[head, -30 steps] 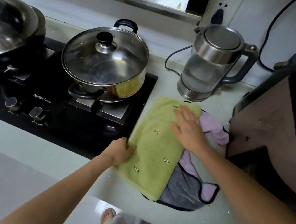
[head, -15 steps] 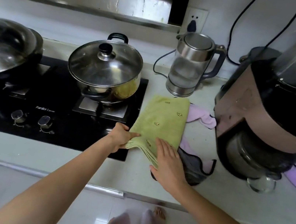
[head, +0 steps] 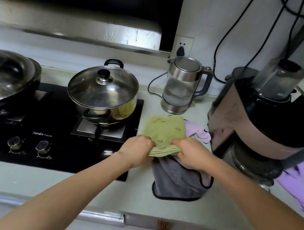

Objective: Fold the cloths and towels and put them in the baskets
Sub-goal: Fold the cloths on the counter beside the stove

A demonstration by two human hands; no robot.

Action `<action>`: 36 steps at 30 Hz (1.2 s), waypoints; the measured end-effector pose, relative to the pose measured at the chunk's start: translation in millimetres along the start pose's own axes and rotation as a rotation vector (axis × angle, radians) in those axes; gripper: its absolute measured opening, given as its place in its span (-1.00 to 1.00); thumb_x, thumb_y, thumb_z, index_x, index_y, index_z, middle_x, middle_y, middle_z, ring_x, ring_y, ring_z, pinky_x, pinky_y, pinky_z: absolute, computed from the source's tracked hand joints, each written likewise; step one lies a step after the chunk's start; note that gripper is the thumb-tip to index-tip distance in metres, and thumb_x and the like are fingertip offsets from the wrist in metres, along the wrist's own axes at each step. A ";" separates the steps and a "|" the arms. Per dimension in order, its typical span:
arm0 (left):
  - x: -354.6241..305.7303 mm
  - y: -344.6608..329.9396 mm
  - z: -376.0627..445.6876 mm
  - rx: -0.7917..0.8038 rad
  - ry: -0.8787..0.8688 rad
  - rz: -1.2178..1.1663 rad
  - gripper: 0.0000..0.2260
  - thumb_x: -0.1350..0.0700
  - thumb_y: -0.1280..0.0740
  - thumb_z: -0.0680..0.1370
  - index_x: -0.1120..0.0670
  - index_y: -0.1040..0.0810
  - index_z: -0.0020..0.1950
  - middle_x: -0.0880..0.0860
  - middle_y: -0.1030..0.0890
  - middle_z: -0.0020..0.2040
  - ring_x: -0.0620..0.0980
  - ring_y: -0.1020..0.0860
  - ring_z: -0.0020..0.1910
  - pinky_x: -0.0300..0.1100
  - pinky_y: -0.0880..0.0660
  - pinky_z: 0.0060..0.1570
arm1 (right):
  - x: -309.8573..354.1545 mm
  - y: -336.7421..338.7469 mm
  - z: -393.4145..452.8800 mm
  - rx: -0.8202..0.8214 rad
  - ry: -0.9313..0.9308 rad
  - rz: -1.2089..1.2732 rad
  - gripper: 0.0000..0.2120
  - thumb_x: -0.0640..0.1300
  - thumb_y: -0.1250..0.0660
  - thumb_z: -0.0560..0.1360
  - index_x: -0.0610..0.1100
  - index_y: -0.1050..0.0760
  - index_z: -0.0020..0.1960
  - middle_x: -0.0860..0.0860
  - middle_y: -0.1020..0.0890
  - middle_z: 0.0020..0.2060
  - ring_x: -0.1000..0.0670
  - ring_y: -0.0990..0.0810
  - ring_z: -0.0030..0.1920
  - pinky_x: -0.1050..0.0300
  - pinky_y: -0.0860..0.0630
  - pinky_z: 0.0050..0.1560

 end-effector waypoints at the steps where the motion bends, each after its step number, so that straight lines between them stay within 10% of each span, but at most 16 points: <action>1: -2.4 6.2 4.6 -0.031 0.020 0.027 -0.70 -0.11 -0.29 0.51 0.04 -0.55 0.13 0.09 -0.58 0.06 0.14 -0.51 0.12 -0.04 -0.47 0.04 | -3.4 7.7 -0.4 0.022 0.001 -0.026 -0.71 -0.30 -0.20 0.40 -0.16 -0.50 0.09 -0.16 -0.58 -0.15 -0.21 -0.55 -0.13 0.02 -0.43 -0.22; 13: -21.9 -19.0 -3.6 0.704 -0.021 -0.657 -0.70 -0.11 -0.44 0.43 0.04 -0.62 0.04 -0.04 -0.66 0.01 -0.06 -0.59 0.04 -0.16 -0.50 0.16 | -13.9 7.8 -36.2 0.561 0.008 0.178 -0.97 -0.30 -0.24 0.40 -0.22 -0.44 -0.18 0.00 -0.44 -0.39 0.12 -0.37 -0.49 0.34 -0.26 -0.54; 21: 14.2 -33.8 36.5 0.091 0.422 -1.113 -0.88 0.17 -0.45 0.47 0.04 -0.58 -0.25 -0.07 -0.55 -0.38 -0.12 -0.49 -0.38 -0.30 -0.46 -0.33 | -64.5 -23.6 11.0 -0.121 -0.294 0.815 -0.85 -0.33 -0.38 0.42 -0.11 -0.50 -0.14 -0.03 -0.64 -0.23 0.02 -0.61 -0.21 0.08 -0.53 -0.14; 28: 17.6 -54.4 80.1 -0.115 0.558 -0.885 -0.84 0.08 -0.34 0.54 0.15 -0.46 -0.11 0.03 -0.52 -0.24 0.03 -0.48 -0.20 -0.20 -0.31 -0.31 | -100.5 -58.5 57.0 -0.075 -0.408 0.904 -0.61 -0.32 -0.53 0.29 0.00 -0.44 -0.05 -0.16 -0.64 -0.06 -0.05 -0.58 -0.09 -0.05 -0.54 0.01; 36: 22.0 -74.1 102.0 -0.023 0.741 -0.737 -0.74 0.02 -0.21 0.59 0.20 -0.45 0.10 0.18 -0.58 0.06 0.18 -0.54 0.06 -0.05 -0.48 0.03 | -101.4 -87.9 80.8 -0.225 -0.666 0.861 -0.78 -0.18 -0.46 0.41 -0.24 -0.49 -0.32 0.00 -0.43 -0.48 0.06 -0.34 -0.43 0.17 -0.21 -0.43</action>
Point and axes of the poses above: each hand's wrist, its own z-axis towards the middle knuckle, its own y-axis out of the back of the hand, x = y × z, the point moved 1 cm from there along z, towards the middle knuckle
